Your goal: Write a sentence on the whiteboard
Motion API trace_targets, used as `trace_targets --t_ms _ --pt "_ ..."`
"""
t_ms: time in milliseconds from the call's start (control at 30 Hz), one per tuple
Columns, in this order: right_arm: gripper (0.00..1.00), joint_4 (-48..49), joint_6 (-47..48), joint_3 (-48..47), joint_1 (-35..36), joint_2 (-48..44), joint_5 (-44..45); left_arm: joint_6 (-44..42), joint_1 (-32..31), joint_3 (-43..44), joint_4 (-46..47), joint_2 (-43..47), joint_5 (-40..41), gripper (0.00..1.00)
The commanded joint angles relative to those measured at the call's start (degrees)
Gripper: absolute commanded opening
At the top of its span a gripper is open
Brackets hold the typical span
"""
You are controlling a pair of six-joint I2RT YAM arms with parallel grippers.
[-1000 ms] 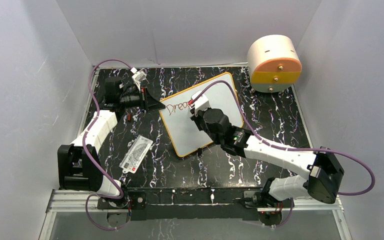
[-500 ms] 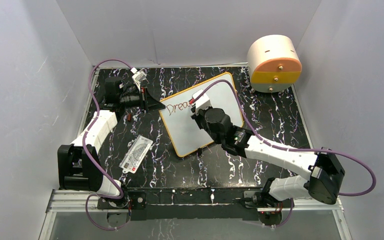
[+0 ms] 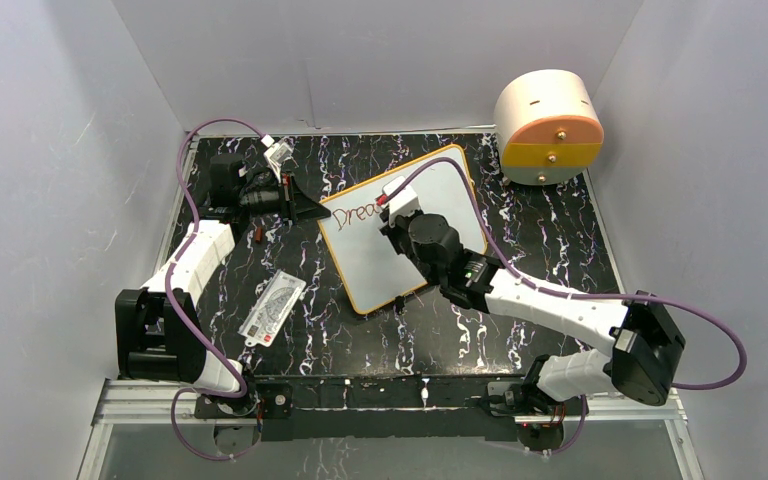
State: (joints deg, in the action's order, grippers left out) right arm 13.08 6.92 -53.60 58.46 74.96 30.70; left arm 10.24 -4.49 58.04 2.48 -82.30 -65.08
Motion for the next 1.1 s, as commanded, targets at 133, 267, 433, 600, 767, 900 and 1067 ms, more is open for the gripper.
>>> trace_targets --t_ms 133,267,433,600,767,900,1067 --pt "0.00 2.47 0.44 -2.75 -0.81 0.59 -0.21 -1.54 -1.57 -0.12 -4.68 -1.55 0.64 0.00" --pt "0.00 0.30 -0.66 -1.85 -0.82 -0.43 -0.37 -1.54 -1.57 -0.07 -4.68 -1.62 0.66 0.00" --pt "0.00 -2.21 -2.01 -0.45 -0.81 -1.66 -0.37 -1.60 -1.57 -0.01 -4.77 -1.67 0.74 0.00" --pt "0.00 -3.75 -3.43 0.85 -0.87 -2.64 -0.75 -1.65 -1.57 -0.03 -4.85 -1.72 0.84 0.00" --pt "0.00 -4.06 -4.17 1.61 -0.94 -3.08 -1.16 -1.71 -1.57 -0.01 -4.94 -1.70 0.79 0.00" --pt "0.00 -3.44 -4.33 1.75 -0.77 -3.02 -1.27 -1.80 -1.57 0.10 -5.02 -1.72 0.83 0.00" --pt "0.00 -0.89 -3.20 1.57 -0.84 -2.28 -0.35 -1.89 -1.57 0.06 -5.12 -1.72 0.81 0.00"
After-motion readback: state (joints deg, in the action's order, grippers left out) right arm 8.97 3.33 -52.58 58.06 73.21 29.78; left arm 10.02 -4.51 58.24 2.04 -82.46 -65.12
